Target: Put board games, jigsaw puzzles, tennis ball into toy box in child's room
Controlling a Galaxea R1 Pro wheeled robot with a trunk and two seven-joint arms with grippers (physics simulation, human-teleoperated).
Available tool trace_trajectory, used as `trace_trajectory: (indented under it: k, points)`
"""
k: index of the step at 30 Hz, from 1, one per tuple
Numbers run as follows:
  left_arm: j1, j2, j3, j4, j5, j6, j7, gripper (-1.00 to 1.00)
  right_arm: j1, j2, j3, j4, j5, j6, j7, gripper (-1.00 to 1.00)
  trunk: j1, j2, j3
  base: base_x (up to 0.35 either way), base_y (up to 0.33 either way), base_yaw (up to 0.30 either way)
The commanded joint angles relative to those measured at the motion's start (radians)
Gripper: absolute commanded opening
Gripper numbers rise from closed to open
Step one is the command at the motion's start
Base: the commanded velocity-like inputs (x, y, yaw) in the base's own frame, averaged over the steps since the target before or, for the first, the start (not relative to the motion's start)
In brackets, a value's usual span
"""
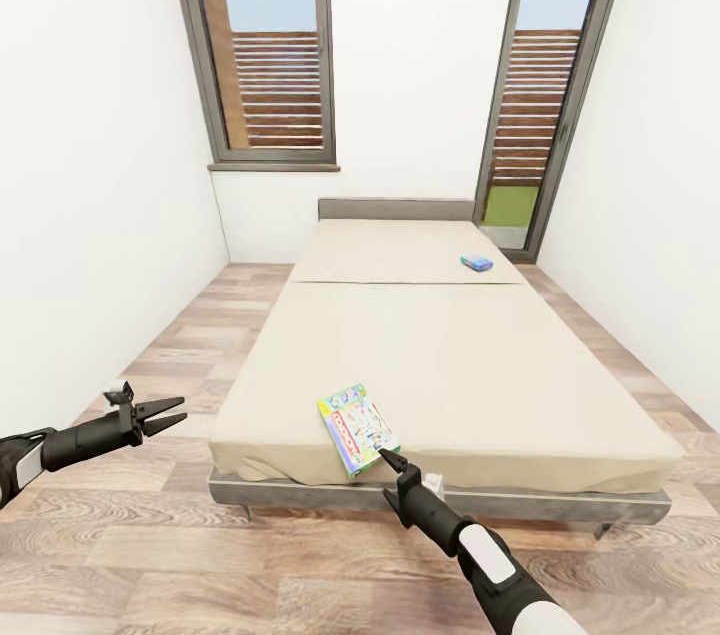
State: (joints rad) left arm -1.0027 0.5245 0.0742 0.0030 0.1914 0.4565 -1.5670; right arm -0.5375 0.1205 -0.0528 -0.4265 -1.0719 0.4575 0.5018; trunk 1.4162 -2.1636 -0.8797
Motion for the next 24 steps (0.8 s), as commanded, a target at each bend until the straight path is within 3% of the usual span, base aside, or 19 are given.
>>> trace_trajectory:
  k: [1,7,18,24]
  points:
    - [-0.001,0.001,0.007,0.001,-0.007,0.010,-0.004,1.00,-0.001,0.001,-0.006,0.000,-0.005,0.009,0.000,1.00,0.000,0.000,-0.001,0.000,0.000,0.000]
    - [-0.001,0.004,0.007,0.001,-0.006,0.010,-0.004,1.00,-0.001,0.001,-0.005,0.000,-0.005,0.009,0.000,1.00,0.000,0.000,-0.001,0.000,0.000,0.000]
    - [-0.001,0.005,0.007,0.001,-0.006,0.011,-0.004,1.00,-0.001,0.006,-0.004,0.000,-0.005,0.007,0.000,1.00,0.042,-0.077,-0.035,0.000,0.000,0.000]
    - [-0.001,0.005,0.007,0.001,-0.006,0.011,-0.004,1.00,-0.001,0.007,-0.004,0.000,-0.005,0.006,0.000,1.00,0.042,-0.077,-0.035,0.000,0.000,0.000]
